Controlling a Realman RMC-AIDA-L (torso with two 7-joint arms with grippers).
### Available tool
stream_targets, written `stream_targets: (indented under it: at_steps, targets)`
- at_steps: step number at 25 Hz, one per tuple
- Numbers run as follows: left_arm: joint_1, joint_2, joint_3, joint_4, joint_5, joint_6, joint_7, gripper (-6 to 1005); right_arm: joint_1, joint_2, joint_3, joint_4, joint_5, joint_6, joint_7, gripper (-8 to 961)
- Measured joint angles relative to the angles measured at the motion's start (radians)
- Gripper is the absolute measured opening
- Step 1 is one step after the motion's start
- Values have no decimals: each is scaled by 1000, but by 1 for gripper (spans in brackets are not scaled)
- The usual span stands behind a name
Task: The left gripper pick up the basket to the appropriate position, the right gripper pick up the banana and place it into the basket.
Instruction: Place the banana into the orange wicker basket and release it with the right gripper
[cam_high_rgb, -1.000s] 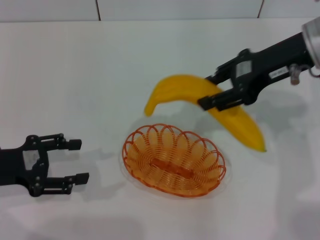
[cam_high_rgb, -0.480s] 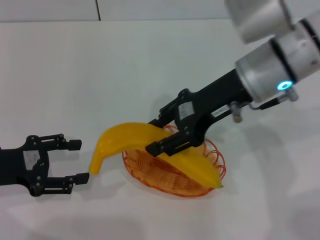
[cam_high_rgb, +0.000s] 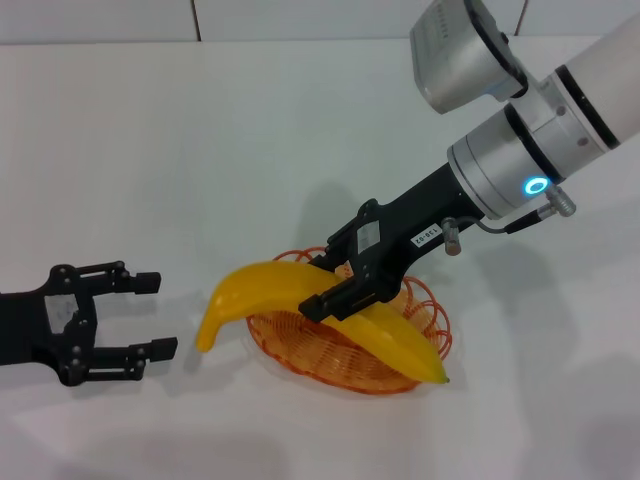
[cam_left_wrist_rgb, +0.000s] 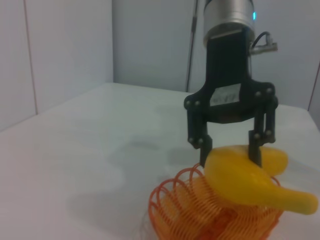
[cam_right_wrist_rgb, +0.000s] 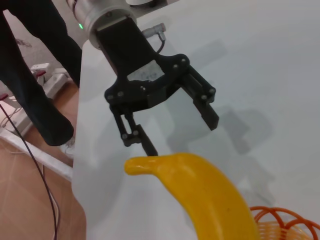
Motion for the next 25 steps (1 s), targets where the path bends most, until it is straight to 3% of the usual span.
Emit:
stream_targets:
  at_steps: [25]
  targets:
    - [-3,-3,0,-8,1,-7,-1,802,1,-17,7,2,-4,-12,-6,666]
